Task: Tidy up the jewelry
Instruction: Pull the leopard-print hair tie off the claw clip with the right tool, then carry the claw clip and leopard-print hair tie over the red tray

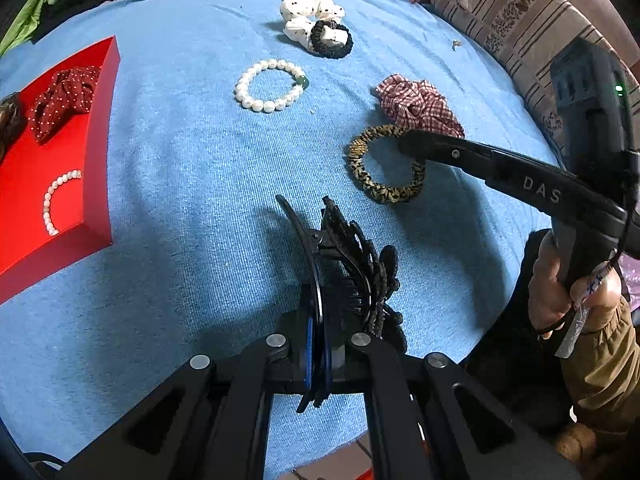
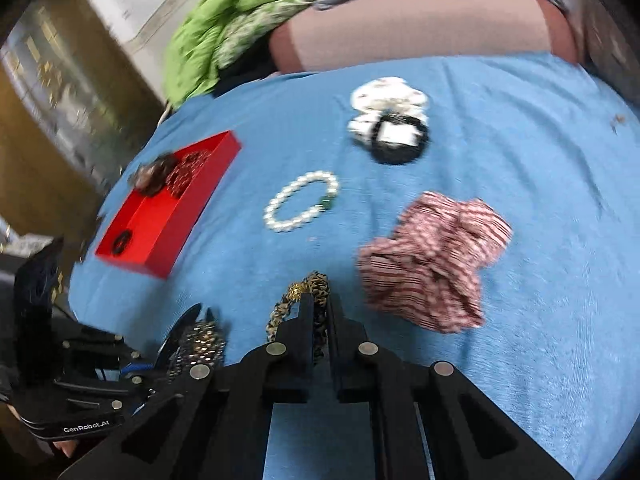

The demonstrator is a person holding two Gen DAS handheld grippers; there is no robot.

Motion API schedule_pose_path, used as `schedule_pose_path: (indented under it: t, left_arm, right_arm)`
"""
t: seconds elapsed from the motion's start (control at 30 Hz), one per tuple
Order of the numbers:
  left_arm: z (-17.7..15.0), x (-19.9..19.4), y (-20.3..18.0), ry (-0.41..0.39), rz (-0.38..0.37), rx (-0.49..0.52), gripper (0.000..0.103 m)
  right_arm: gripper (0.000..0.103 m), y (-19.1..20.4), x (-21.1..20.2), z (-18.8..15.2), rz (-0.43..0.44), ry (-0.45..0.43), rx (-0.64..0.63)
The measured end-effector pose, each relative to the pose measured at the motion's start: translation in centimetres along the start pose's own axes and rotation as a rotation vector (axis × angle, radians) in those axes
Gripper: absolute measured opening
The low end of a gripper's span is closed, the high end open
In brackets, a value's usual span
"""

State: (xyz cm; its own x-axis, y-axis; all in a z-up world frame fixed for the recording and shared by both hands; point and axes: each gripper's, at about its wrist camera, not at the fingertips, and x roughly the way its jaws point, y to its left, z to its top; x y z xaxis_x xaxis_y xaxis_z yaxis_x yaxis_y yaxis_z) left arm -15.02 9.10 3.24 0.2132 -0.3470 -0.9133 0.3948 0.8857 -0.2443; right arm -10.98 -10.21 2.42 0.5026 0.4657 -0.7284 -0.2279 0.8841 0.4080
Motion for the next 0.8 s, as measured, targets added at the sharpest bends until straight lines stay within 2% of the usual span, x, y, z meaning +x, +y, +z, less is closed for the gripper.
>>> schedule_pose_path:
  t: [0.13,0.27,0.3,0.4,0.43,0.47,0.63,0.8]
  left_arm:
    - [-0.3,-0.7,0.0,-0.027,0.012,-0.003,0.003]
    - [-0.6,-1.6,0.3,-0.051,0.005,-0.016,0.003]
    - [-0.7,-1.9,0.5,-0.061,0.004,-0.020,0.003]
    - [-0.8,-3.0,1.0,-0.088,-0.002,-0.038,0.003]
    - [-0.9,-3.3,1.2,-0.097,-0.003,-0.043,0.003]
    - [-0.9,-3.8,1.4,-0.109,-0.003,-0.050,0.003]
    - [-1.1,-7.0,3.8,-0.195,0.010,-0.111,0.003]
    - [-1.1,-10.4,8.3,-0.287,0.070,-0.218,0.003]
  right_arm:
    - [0.011,-0.3,0.1,-0.1,0.027,0.006,0.040]
    - [0.028,1.1,0.5,-0.4,-0.026,0.009,-0.022]
    - [0.028,1.4,0.8,-0.6,-0.036,0.014,-0.034]
    - [0.027,2.1,1.6,-1.1,-0.088,0.034,-0.072]
    - [0.023,2.2,1.7,-1.2,-0.103,0.037,-0.077]
    - [0.010,2.2,1.5,-1.2,-0.104,0.032,-0.074]
    - [0.009,3.8,-0.7,-0.4,-0.121,-0.040,-0.092]
    - [0.008,7.2,-2.4,1.2,-0.110,-0.091,-0.161]
